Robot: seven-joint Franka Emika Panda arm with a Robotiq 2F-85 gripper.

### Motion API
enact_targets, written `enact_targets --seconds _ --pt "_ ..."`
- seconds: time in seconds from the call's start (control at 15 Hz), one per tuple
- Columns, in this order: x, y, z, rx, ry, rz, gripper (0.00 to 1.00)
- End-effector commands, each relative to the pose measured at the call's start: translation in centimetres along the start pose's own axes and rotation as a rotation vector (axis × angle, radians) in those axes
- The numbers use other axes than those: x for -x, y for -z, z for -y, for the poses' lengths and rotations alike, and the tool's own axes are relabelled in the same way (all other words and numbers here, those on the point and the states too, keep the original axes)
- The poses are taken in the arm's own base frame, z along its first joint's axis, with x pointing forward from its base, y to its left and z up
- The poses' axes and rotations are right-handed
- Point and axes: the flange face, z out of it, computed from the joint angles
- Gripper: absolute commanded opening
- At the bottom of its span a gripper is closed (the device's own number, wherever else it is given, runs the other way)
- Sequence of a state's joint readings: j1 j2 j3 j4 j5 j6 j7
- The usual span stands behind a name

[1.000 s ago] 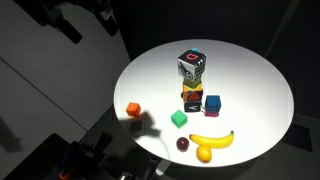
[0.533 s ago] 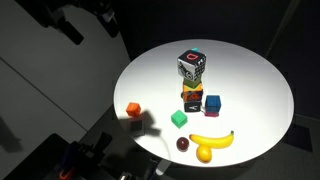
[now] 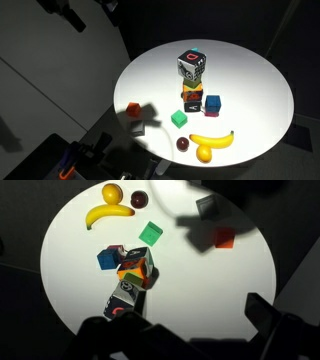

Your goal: Put the orange block on top of the pile of plush cubes

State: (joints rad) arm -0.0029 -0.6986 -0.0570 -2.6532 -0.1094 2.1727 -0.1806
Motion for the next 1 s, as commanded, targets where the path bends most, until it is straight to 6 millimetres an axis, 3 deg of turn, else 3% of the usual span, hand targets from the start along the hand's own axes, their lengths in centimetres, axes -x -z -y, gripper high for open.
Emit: enact_targets --seconds 0.0,0.53,0.93 --pt "-3.0 0.0 0.1 -0.056 -0.03 0.009 1.0" --pt "-7.7 -3.6 0.8 -0.148 -0.077 0.095 1.0" --pt "-9.4 -7.9 1.7 -0.148 -0.049 0.176 1.0"
